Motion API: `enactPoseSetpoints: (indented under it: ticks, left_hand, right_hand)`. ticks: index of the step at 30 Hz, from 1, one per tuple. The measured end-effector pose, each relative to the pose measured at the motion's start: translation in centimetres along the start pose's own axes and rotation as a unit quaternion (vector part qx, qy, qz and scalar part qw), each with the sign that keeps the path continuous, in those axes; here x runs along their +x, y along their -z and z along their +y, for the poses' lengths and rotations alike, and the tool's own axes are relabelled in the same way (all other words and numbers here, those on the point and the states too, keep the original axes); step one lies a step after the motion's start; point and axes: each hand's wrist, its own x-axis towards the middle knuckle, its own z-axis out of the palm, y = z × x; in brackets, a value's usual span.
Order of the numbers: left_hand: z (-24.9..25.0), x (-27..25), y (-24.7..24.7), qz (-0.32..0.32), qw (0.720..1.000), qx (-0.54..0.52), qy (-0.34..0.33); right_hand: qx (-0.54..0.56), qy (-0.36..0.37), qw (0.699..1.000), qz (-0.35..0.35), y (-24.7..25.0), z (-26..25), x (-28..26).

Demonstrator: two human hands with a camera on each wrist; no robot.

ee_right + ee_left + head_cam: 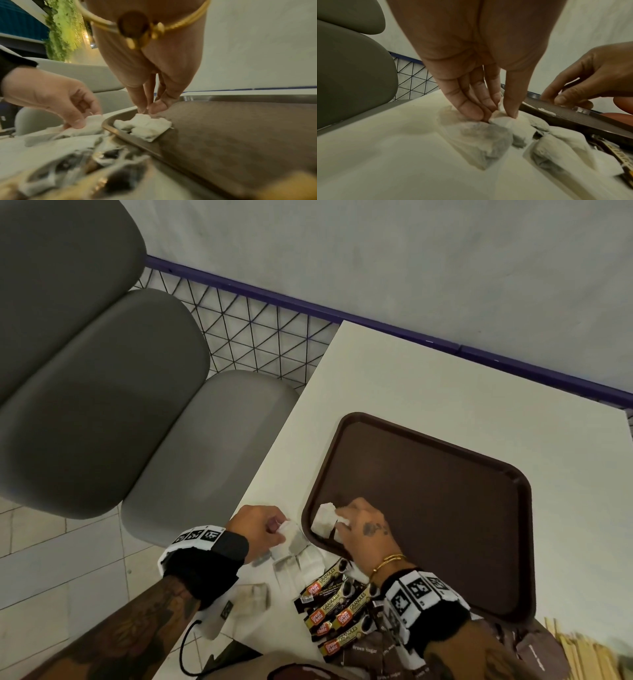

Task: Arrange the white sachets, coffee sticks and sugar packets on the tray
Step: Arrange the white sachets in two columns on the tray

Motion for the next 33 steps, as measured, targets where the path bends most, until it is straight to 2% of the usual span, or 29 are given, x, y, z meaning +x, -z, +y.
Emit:
enactPoseSetpoints:
  ticks: [2, 4, 12, 15, 17, 21, 27, 31, 33]
  left_hand:
    - [0.0, 0.0, -0.1, -0.001, 1.0, -0.003, 0.0]
    - [0.0, 0.0, -0.1, -0.002, 1.0, -0.012, 0.005]
    - [-0.4, 0.2, 0.4, 0.007, 0.997, -0.079, 0.021]
    - [-1.1, 0.0, 0.8, 0.006, 0.987, -0.157, 0.015]
    - [-1.3, -0.4, 1.3, 0.015, 0.976, -0.216, -0.007]
    - [-0.4, -1.1, 2.4, -0.007, 0.952, -0.303, -0.034]
    - [1.2, -1.8, 3.1, -0.027, 0.923, -0.381, -0.033]
    - [1.8, -2.0, 2.8, -0.051, 0.907, -0.417, -0.017]
    - [2.0, -1.9, 2.6, -0.064, 0.904, -0.423, -0.014]
  right_hand:
    - [-0.004, -0.032, 0.999, 0.001, 0.7, 1.4, -0.2]
    - [-0.009, -0.036, 0.999, -0.026, 0.7, 2.3, -0.6]
    - [0.001, -0.004, 1.0, -0.009, -0.2, 1.1, -0.5]
    - [0.053, 0.02, 0.998, 0.008, -0.2, -0.3, -0.7]
    - [0.14, 0.035, 0.989, -0.017, -0.1, -1.5, -0.8]
    - [0.298, 0.023, 0.951, -0.075, 0.0, -3.4, -1.0]
    - [0.47, -0.049, 0.878, -0.074, 0.5, -3.4, -1.0]
    - [0.535, -0.063, 0.839, -0.078, 0.9, -2.8, -1.4]
    - [0.577, -0.087, 0.809, -0.074, 1.1, -2.7, -1.6]
